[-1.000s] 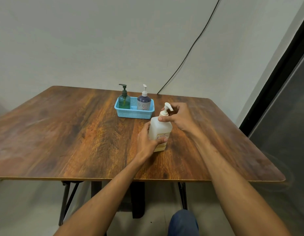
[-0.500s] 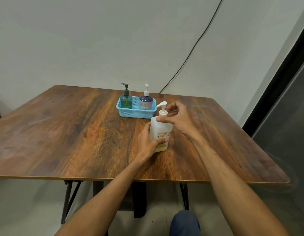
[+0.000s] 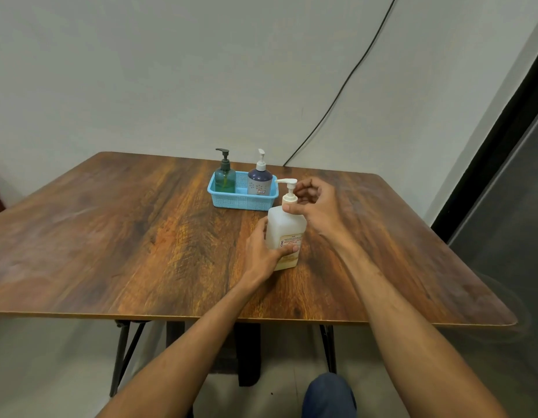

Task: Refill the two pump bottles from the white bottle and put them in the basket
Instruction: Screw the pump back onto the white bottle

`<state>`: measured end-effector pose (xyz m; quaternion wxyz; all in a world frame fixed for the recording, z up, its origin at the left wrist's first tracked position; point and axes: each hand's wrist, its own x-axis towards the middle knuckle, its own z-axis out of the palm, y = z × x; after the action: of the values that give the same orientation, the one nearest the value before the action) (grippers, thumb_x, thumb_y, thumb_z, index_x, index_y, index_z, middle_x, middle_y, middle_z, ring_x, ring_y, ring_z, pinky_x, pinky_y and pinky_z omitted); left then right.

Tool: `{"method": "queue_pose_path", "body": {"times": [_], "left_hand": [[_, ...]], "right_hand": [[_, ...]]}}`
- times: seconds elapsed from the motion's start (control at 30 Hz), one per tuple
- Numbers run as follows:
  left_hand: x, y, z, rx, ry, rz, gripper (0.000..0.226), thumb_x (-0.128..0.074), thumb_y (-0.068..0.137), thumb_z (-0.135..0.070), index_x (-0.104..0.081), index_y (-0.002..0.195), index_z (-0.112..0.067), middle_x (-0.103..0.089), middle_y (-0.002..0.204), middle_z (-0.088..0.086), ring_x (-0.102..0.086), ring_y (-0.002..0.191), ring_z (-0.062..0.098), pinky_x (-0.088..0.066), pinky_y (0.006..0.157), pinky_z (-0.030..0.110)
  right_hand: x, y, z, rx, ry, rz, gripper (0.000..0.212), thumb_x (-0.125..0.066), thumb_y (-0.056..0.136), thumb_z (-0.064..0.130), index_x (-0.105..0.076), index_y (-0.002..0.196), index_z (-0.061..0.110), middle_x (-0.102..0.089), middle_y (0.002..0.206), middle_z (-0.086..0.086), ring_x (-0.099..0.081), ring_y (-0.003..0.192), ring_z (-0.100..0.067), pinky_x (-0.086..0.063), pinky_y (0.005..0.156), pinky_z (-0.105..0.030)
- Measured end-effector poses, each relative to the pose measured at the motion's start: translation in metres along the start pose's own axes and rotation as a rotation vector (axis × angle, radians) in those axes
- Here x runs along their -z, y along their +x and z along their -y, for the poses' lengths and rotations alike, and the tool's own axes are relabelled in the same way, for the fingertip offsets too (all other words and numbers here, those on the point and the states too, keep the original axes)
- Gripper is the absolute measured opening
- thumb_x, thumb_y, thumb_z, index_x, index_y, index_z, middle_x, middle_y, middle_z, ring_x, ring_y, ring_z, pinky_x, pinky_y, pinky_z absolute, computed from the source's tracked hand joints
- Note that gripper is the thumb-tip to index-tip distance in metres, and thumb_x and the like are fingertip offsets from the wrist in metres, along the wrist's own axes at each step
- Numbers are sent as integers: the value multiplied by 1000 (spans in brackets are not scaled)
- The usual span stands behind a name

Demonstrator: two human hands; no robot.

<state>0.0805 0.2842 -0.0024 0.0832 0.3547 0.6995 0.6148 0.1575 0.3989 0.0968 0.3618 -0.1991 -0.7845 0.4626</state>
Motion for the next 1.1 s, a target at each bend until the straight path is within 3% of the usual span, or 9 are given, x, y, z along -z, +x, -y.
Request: {"method": "queue_pose_path", "body": {"times": [0.2, 0.4, 0.6, 0.7, 0.8, 0.93, 1.0, 1.1], "left_hand": [[1, -1, -1, 1, -5, 7, 77, -88, 71, -21, -48, 136, -16, -62, 122, -5, -61, 103, 7, -54, 78, 19], [1, 0, -1, -1, 2, 11, 77, -89, 71, -22, -48, 136, -15, -61, 120, -6, -61, 102, 8, -53, 76, 18], [0, 0, 0, 13, -10, 13, 77, -90, 70, -21, -49, 135, -17, -62, 121, -6, -60, 102, 4, -52, 75, 16], [0, 0, 1, 6, -8, 18, 75, -89, 70, -21, -49, 134, -18, -61, 119, -7, -61, 100, 3, -52, 75, 17], [0, 0, 0, -1, 8, 21, 75, -89, 71, -22, -48, 133, -18, -60, 116, -9, -59, 96, -3, -51, 72, 15], [0, 1, 0, 0, 8, 18, 75, -89, 71, -23, -48, 134, -19, -60, 117, -10, -60, 97, 0, -51, 74, 15], [0, 1, 1, 2, 7, 18, 76, -89, 72, -23, -48, 135, -18, -60, 118, -9, -60, 99, 2, -52, 74, 16], [0, 1, 2, -4, 13, 27, 75, -88, 72, -22, -47, 135, -19, -59, 117, -11, -59, 96, -3, -52, 71, 14]], "right_hand": [[3, 2, 1, 4, 26, 26, 40, -84, 71, -4, -63, 101, 10, -74, 95, -10, -72, 89, -20, -59, 77, -25], [1, 3, -2, 6, 6, 43, 42, -87, 68, 0, -60, 94, 20, -73, 89, -2, -70, 80, -12, -58, 74, -24], [6, 0, -3, -26, 119, 69, 66, -90, 66, 3, -56, 122, 8, -72, 105, -8, -71, 95, -18, -58, 81, -25], [5, 1, -7, -23, 118, 52, 61, -87, 68, -1, -57, 121, 8, -74, 100, -9, -72, 94, -21, -58, 82, -29], [-3, 1, -10, -5, 65, -3, 66, -93, 61, 8, -58, 117, 11, -70, 89, -2, -69, 84, -17, -58, 75, -29], [-4, 1, -14, 1, 83, 13, 86, -96, 59, 16, -50, 132, 15, -68, 101, -2, -68, 95, -18, -58, 82, -29], [-1, 1, -15, -1, 126, 16, 80, -91, 65, 8, -50, 133, 14, -72, 99, -1, -70, 96, -17, -58, 85, -30], [-3, 2, -15, 16, 105, -19, 67, -90, 64, 2, -57, 121, 14, -71, 85, 2, -71, 84, -15, -57, 77, -30]]}}
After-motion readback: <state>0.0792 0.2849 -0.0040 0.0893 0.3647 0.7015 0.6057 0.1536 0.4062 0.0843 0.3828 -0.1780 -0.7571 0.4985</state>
